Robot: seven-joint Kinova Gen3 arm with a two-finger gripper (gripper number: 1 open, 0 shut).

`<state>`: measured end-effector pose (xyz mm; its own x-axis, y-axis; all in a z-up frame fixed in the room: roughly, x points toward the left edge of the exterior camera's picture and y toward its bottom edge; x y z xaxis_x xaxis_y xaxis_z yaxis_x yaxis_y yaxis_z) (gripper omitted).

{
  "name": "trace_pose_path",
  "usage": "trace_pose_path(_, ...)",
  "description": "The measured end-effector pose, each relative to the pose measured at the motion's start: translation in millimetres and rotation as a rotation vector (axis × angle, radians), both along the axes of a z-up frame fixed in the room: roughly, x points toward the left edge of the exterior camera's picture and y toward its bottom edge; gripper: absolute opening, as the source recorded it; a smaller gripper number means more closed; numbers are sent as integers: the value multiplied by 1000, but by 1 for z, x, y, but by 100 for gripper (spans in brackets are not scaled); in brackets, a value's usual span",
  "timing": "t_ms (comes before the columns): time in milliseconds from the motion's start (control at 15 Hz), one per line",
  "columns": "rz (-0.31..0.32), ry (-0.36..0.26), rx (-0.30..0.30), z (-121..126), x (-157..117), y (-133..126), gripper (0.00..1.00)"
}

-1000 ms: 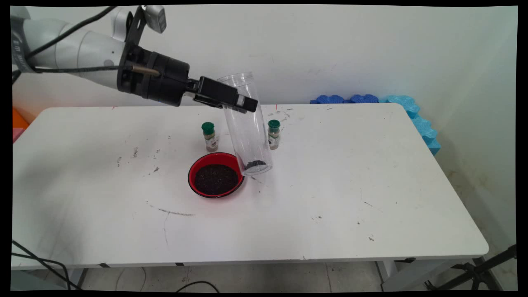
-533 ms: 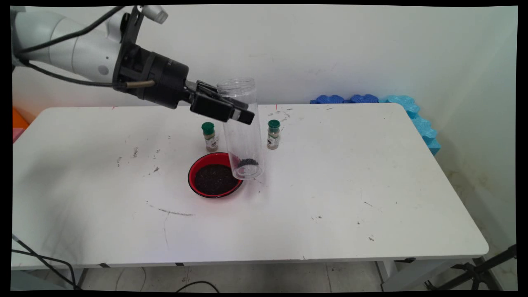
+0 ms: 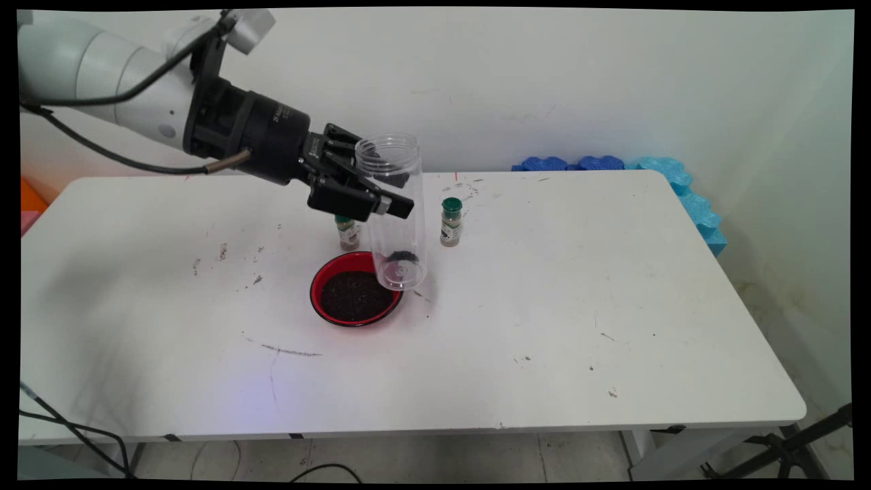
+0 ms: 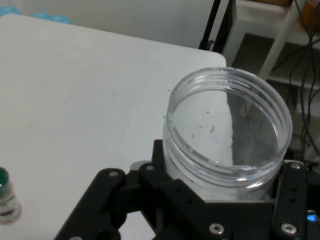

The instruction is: Place the picked object on the table

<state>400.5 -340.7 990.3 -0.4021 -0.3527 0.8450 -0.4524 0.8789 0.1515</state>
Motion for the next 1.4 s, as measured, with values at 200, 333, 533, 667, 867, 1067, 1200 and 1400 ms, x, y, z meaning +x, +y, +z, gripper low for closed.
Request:
trace_pose_path(200,-31,-31,-62,-1,-1,2,0)
trace_pose_path(333,-43,-47,-92,-2,-1,3,0)
trace_pose_path(533,-55,-63,-123,-3,-1,4,0)
trace_pose_path(667,-61,-73,-141,-4,-2,5,0)
trace_pose_path(867,-66,-83,-159,-6,-2,5,0)
trace_pose_path(1067,-68,-92,-172,-7,-3,5,0)
trace_pose_path(1200,-68,-95,-178,-8,-4,5,0)
trace_pose_path(1400,-65,-99,-184,-10,-6,5,0)
